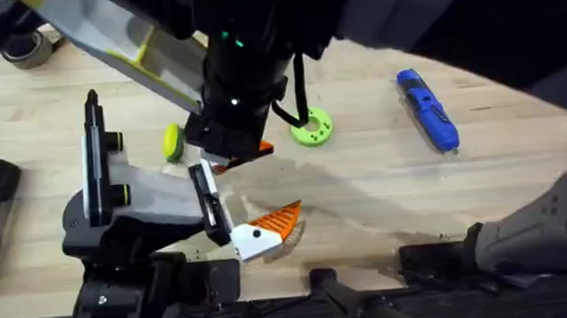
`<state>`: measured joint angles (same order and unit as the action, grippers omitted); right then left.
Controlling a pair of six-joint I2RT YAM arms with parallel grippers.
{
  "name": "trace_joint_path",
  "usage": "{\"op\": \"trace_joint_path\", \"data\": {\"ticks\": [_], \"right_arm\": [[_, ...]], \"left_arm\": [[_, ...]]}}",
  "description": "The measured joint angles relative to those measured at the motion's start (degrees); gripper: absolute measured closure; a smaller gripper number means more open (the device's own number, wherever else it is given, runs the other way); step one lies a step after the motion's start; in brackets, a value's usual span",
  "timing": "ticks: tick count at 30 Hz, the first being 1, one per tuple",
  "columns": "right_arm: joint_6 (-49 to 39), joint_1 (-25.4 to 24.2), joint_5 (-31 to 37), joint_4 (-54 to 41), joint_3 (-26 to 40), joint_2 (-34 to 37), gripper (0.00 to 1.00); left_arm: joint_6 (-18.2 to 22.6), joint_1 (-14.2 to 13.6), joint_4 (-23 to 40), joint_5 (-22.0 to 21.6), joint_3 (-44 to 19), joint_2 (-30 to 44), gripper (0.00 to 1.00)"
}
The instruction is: Pick up the gripper from the table and insert it into the empty holder that is missing its gripper. Then pick up a screw, insert it into the mounting hole, and use the screwdriver to tighten it. Finally, clean up the table by picking up the vegetable and placing it into the bucket.
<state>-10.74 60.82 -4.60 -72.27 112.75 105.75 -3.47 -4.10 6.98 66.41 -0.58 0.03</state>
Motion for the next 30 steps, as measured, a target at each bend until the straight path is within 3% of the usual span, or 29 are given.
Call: {"op": "trace_joint_path", "data": {"ticks": [30], "right_arm": [[0.0,0.0,0.0,-0.2,0.0,1.5,0.988]], "left_arm": [[0.0,0.0,0.0,0.0,0.0,0.0,0.013]]}}
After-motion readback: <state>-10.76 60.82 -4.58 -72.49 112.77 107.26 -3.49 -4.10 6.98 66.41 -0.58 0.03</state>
